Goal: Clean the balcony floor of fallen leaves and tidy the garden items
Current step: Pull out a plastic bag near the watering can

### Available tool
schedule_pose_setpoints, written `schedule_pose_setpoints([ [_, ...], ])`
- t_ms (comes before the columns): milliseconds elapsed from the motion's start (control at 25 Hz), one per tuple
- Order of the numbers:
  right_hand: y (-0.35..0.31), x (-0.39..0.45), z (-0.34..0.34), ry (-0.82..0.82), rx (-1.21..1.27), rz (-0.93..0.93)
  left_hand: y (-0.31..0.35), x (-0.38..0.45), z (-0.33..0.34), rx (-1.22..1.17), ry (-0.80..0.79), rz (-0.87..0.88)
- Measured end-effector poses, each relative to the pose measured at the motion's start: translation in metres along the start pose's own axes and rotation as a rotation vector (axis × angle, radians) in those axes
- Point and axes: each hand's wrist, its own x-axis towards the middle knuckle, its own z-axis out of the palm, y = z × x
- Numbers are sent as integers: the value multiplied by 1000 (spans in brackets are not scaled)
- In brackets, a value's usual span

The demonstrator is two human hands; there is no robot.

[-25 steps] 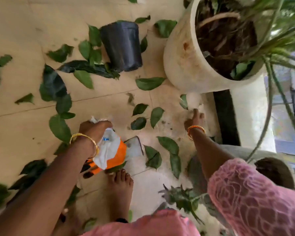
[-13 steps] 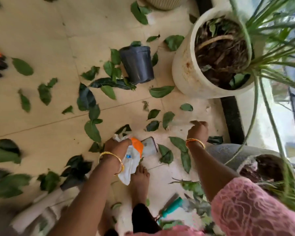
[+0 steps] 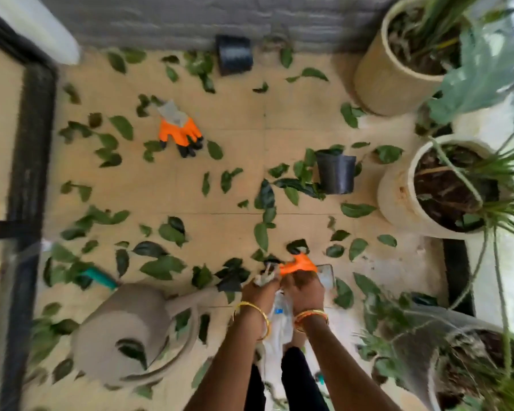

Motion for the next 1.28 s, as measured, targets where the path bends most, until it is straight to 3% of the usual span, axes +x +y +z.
schedule_pose_setpoints([
  [80,-19,-18,9,-135,-39,59,5,-14,-26,-142,18,-23],
  [240,-74,-64,20,-236,-106,-57,6,-43,-81,-246,22,-118],
  [440,-132,-111,47,-473,-144,-2,17,-64,-155,-341,141,-123],
  [640,-185,-151,82,-731,-195,-79,26,-66,-227,-541,181,-88],
  [800,-207,-168,121,-740,-122,51,28,-63,-282,-592,168,-171],
  [1000,-245,-171,148,-776,-256,-11,32,-56,-323,-655,201,-211],
  [1120,-256,-163,179,-821,-228,101,38,-46,-339,-691,208,-210],
  [1280,-272,-129,249,-752,-390,-25,48,-12,-362,-776,242,-240],
])
